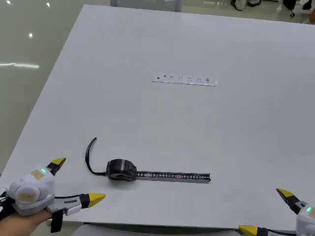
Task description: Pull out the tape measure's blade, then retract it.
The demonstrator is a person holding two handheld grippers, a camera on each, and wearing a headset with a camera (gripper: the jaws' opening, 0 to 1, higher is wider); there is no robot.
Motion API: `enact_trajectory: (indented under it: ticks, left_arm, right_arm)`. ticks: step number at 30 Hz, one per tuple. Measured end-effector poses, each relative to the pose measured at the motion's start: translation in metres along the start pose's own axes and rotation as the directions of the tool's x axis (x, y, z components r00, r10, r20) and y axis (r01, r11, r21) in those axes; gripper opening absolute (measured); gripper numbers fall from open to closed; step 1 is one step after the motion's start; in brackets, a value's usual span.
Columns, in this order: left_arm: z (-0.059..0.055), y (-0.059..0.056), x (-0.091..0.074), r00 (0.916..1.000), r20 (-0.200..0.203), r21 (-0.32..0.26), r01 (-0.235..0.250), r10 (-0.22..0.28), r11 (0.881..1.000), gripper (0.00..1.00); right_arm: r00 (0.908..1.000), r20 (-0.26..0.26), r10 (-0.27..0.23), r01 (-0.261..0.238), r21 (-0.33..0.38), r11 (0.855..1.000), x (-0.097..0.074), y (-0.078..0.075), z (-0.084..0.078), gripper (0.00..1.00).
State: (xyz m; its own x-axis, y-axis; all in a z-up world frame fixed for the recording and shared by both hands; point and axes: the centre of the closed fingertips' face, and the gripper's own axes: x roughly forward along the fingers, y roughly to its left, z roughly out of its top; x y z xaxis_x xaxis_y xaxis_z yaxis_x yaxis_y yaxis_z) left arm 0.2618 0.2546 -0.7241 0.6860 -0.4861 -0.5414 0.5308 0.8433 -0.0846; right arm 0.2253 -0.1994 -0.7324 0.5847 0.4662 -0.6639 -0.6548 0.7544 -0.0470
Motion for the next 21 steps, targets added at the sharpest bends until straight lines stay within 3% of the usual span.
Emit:
enact_trajectory:
  ticks: [6, 15, 17, 19, 21]
  left_arm:
    - [0.004, -0.001, 0.002, 0.9999, -0.004, 0.014, 0.01, -0.009, 1.0, 1.0]
    - [0.011, -0.006, 0.007, 1.0, -0.001, 0.01, 0.01, -0.01, 1.0, 1.0]
    - [0.012, -0.002, 0.01, 0.9991, 0.005, -0.02, -0.042, 0.043, 0.999, 1.0]
    - [0.01, -0.004, 0.014, 0.9983, -0.007, -0.052, -0.058, 0.058, 0.997, 1.0]
    - [0.012, -0.003, 0.017, 0.9952, 0.006, -0.073, -0.097, 0.098, 0.993, 1.0]
  right_arm:
    - [0.9997, -0.014, -0.02, 0.02, -0.007, 1.0, -0.002, -0.003, -0.003, 1.0]
    - [0.9998, -0.021, -0.006, 0.005, -0.036, 0.999, -0.002, -0.003, 0.004, 1.0]
    - [0.9996, -0.027, 0.002, -0.004, -0.05, 0.999, -0.001, -0.003, 0.006, 1.0]
    - [0.9995, -0.029, 0.009, -0.011, -0.069, 0.998, 0.0, -0.003, 0.011, 1.0]
    - [0.9991, -0.038, 0.02, -0.024, -0.089, 0.996, 0.002, -0.002, 0.013, 1.0]
